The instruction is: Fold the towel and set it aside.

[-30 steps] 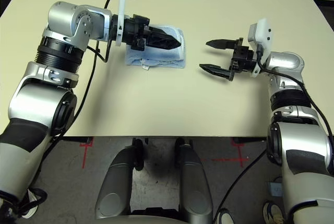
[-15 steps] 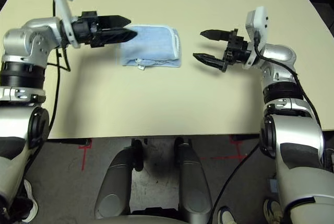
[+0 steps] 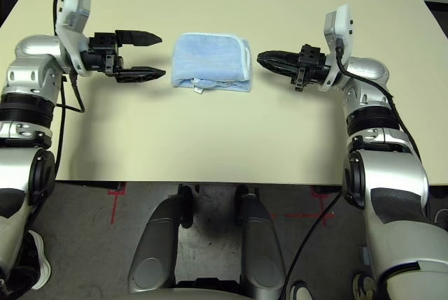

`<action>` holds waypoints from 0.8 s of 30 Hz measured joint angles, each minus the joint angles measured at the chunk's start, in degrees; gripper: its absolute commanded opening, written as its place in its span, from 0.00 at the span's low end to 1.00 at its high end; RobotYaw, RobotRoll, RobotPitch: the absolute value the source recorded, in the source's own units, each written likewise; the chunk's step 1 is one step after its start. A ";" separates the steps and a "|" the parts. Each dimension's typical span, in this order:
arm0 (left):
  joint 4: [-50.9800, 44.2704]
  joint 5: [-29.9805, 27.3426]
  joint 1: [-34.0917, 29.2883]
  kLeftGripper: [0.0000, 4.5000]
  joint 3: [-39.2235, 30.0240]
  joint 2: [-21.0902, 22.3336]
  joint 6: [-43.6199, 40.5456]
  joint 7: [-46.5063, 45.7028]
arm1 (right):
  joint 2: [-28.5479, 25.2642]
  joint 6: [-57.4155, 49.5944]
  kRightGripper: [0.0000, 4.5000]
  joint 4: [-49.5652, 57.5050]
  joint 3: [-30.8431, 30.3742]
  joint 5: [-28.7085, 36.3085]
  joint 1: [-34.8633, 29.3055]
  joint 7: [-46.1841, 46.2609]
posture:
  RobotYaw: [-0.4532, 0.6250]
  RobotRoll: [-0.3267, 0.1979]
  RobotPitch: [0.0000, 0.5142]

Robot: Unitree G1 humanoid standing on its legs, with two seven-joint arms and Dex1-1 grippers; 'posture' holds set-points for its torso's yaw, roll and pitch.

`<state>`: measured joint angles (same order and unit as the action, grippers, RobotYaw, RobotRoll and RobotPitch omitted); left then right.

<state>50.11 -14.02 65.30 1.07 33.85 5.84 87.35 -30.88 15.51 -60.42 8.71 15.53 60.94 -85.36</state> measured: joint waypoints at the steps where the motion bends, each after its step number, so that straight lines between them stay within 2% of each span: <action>1: 0.47 0.10 0.17 0.92 0.00 -0.27 1.14 0.13 | 0.00 -0.09 0.00 0.11 0.00 0.01 -0.01 -0.09 | 0.40 0.62 0.56; 3: 1.37 0.24 0.53 0.79 -0.05 -0.99 3.73 0.65 | 0.00 -0.20 0.00 0.37 0.00 0.02 -0.02 -0.42 | 0.40 0.62 0.55; 12: 4.72 0.52 0.76 0.02 -0.17 -1.42 7.23 2.32 | 0.44 -1.45 0.00 2.10 0.00 0.31 -0.07 -1.02 | 0.39 0.62 0.55; 18: 7.56 0.67 2.24 0.01 -1.09 -3.65 9.22 0.17 | 4.56 -3.48 0.00 4.51 0.00 1.51 0.56 -0.74 | 0.39 0.62 0.54; 24: 13.31 3.55 6.25 0.01 -0.96 -7.40 10.98 -5.49 | 10.36 -3.50 0.00 3.68 -1.10 0.87 3.38 3.83 | 0.40 0.62 0.53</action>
<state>63.42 -10.48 71.55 0.11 26.45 16.82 81.86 -20.52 12.00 -56.74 7.61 16.40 64.32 -81.53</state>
